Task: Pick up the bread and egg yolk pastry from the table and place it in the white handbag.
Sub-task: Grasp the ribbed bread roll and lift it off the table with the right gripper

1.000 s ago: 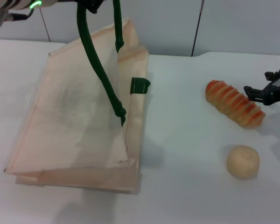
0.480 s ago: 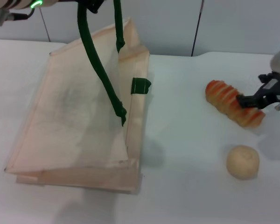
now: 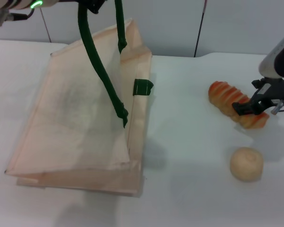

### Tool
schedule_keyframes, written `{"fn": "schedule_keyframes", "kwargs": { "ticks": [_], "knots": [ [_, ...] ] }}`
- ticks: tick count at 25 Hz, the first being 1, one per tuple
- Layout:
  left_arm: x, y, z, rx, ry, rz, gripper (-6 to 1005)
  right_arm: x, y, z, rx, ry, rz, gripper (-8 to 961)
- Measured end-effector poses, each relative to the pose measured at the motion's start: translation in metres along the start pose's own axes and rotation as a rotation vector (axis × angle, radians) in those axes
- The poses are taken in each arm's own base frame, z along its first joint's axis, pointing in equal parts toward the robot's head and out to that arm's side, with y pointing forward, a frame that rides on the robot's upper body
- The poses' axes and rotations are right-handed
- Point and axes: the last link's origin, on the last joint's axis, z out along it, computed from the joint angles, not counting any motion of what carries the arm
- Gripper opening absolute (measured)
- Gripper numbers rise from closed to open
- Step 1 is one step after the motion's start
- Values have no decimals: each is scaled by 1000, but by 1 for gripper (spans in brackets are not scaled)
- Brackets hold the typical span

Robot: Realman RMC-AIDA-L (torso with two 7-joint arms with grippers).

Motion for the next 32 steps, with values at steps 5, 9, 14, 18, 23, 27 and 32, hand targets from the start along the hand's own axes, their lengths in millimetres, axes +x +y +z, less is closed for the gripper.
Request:
{"fn": "schedule_keyframes", "kwargs": {
  "ticks": [5, 9, 14, 18, 23, 27, 32],
  "knots": [
    [0, 2, 0, -4, -1, 4, 123, 3, -4, 5, 5, 11, -26, 858],
    [0, 2, 1, -6, -1, 5, 123, 6, -6, 10, 2, 24, -39, 857],
    [0, 3, 1, -9, 0, 7, 123, 9, -9, 19, 3, 37, -41, 856],
    [0, 3, 1, -10, 0, 7, 123, 11, -10, 22, 2, 43, -39, 855],
    [0, 3, 1, -8, -1, 7, 123, 6, -5, 22, -20, 36, -41, 855],
    [-1, 3, 1, -7, -3, 7, 123, -2, -3, 14, -30, 8, -47, 856],
    [-1, 2, 1, -5, -5, 7, 123, -9, -3, 3, -37, -25, -46, 856]
  ]
}}
